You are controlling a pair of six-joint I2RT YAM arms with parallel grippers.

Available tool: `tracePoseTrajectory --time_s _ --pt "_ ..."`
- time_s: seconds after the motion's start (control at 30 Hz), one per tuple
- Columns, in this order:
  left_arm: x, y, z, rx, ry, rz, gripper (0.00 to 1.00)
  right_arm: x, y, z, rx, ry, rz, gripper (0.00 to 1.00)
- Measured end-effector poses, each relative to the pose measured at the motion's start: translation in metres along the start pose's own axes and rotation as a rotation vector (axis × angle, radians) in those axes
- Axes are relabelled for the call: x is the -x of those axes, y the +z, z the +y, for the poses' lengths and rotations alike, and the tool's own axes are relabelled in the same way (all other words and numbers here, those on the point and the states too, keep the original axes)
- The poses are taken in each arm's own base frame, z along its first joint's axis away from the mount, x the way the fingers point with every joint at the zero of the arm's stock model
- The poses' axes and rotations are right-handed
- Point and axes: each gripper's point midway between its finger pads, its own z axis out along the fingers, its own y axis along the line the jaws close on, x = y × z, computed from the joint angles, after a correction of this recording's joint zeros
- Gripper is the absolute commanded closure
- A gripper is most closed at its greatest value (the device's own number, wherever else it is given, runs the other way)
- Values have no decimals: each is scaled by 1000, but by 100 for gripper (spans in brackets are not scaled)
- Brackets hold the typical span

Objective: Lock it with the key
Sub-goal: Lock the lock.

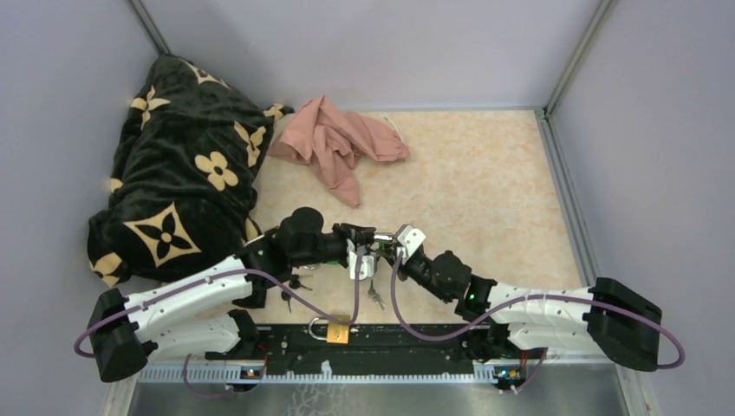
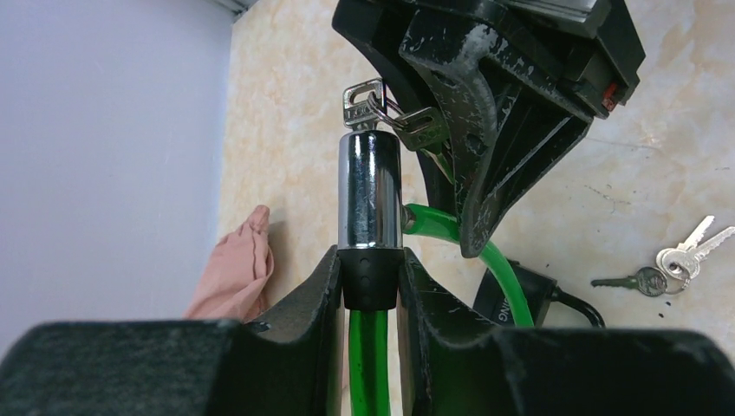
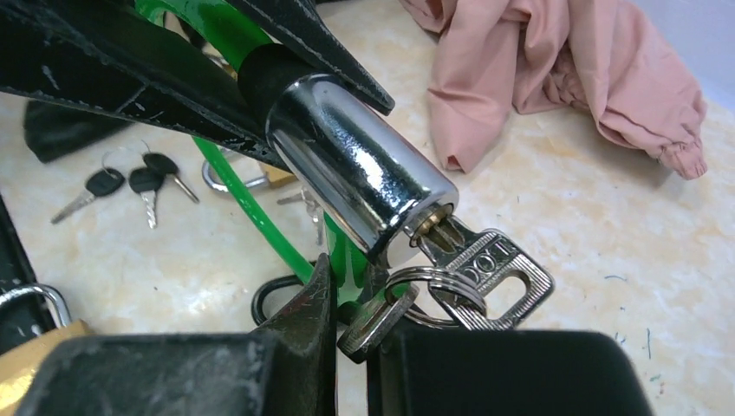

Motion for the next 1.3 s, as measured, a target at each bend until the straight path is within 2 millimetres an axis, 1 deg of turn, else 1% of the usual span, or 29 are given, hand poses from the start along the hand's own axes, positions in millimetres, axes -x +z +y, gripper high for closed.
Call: tracePoseTrajectory --time_s 0.1,0.27,0.4,0.43,0.5,0.6,0.63,0.73,0.8,0.93,1.03,1.17,1.2,1.3 --pt "-12 1 -10 -3 -4 24 100 -12 2 0 -2 -32 40 100" --pt "-26 6 -33 -25 -27 12 100 -41 1 10 40 -16 113 100" --pt "-30 8 -41 -25 -45 0 100 -48 -2 16 62 33 124 100" --pt "-30 8 -41 -22 -47 -3 100 -48 -2 18 65 44 126 97" --pt "-30 7 -42 -17 -53 -9 100 -48 -3 19 71 57 129 86" --pt "-27 6 -45 -24 -63 -33 100 -48 -9 24 99 82 147 75" --pt "-27 5 -47 -29 -68 -37 100 -45 -11 25 106 90 143 72" --pt "-36 4 -50 -35 -87 -26 100 -24 -16 26 119 128 89 65" --pt "-36 4 -49 -35 -92 -33 100 -20 -19 28 131 144 91 62" --pt "-39 3 -47 -39 -101 -45 100 -16 -27 34 172 181 158 56" --pt "-41 3 -46 -38 -97 -52 100 -7 -34 42 236 241 224 47" --pt "-42 3 -45 -40 -95 -63 100 4 -43 44 319 361 318 40" --pt "-42 3 -45 -40 -96 -65 100 7 -45 43 333 388 337 36" --pt "-43 3 -43 -41 -95 -70 100 12 -53 42 376 464 400 34"
